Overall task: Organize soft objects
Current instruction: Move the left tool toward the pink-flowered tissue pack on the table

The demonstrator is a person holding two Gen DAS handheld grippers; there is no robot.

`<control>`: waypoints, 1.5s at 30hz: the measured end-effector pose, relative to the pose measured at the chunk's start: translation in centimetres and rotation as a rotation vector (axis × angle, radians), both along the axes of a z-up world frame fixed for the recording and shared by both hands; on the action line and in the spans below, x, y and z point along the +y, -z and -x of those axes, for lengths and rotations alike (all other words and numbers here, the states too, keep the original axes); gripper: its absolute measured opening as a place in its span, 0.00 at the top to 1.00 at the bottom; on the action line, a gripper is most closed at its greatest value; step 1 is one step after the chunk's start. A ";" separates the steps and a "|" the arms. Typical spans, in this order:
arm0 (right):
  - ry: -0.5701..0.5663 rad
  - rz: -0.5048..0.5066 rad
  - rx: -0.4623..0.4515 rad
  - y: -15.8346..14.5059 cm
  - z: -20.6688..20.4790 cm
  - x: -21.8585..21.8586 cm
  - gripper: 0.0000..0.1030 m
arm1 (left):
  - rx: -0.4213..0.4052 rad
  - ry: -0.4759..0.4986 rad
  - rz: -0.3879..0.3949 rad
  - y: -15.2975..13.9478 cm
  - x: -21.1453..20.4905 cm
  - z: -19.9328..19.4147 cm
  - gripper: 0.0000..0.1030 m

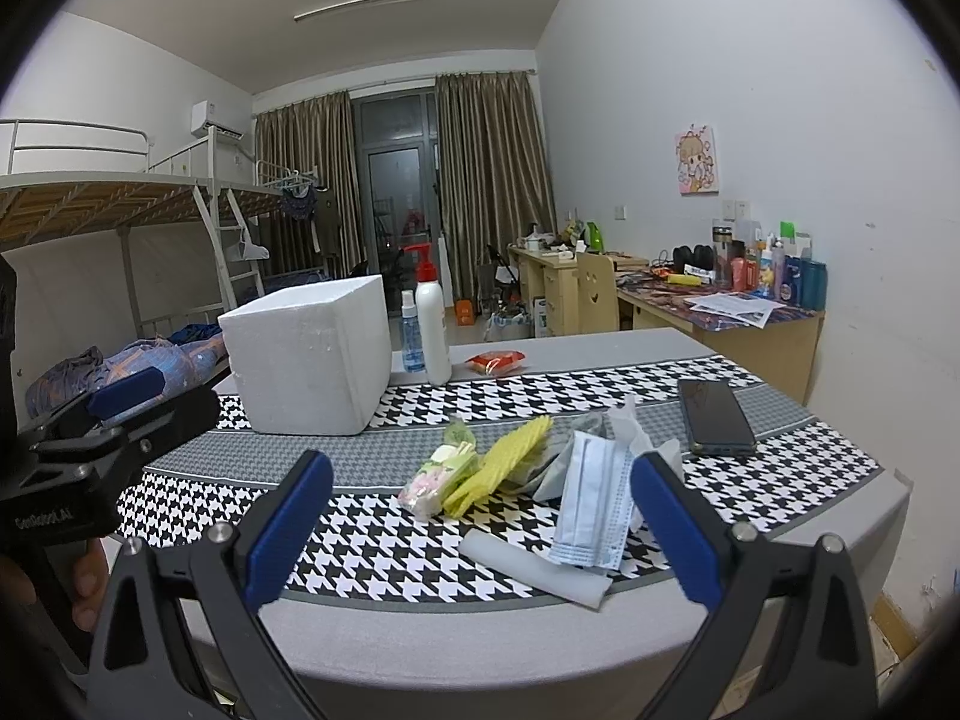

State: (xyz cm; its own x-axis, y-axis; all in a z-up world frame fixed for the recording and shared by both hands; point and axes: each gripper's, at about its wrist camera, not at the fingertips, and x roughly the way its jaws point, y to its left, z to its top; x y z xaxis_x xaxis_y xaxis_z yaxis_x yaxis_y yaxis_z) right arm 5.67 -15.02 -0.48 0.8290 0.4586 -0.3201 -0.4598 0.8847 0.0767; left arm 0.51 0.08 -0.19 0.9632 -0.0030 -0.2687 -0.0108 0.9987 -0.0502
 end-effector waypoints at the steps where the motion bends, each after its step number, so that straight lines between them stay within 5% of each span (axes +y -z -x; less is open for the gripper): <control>1: 0.000 0.000 0.000 0.0 0.0 0.0 0.02 | 0.001 0.001 0.001 0.0 0.0 0.0 0.01; 45: 0.075 0.022 0.100 2.0 -3.9 -1.8 0.02 | 0.164 0.040 0.011 3.0 -1.0 -6.5 0.01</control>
State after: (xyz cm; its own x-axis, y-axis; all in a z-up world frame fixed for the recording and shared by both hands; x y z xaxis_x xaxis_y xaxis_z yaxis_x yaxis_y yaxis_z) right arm 9.59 -16.84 -2.46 0.8239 0.3887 -0.4123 -0.3833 0.9182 0.0997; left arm 7.03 -0.91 -3.19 0.9053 -0.0447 -0.4223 0.0204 0.9979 -0.0619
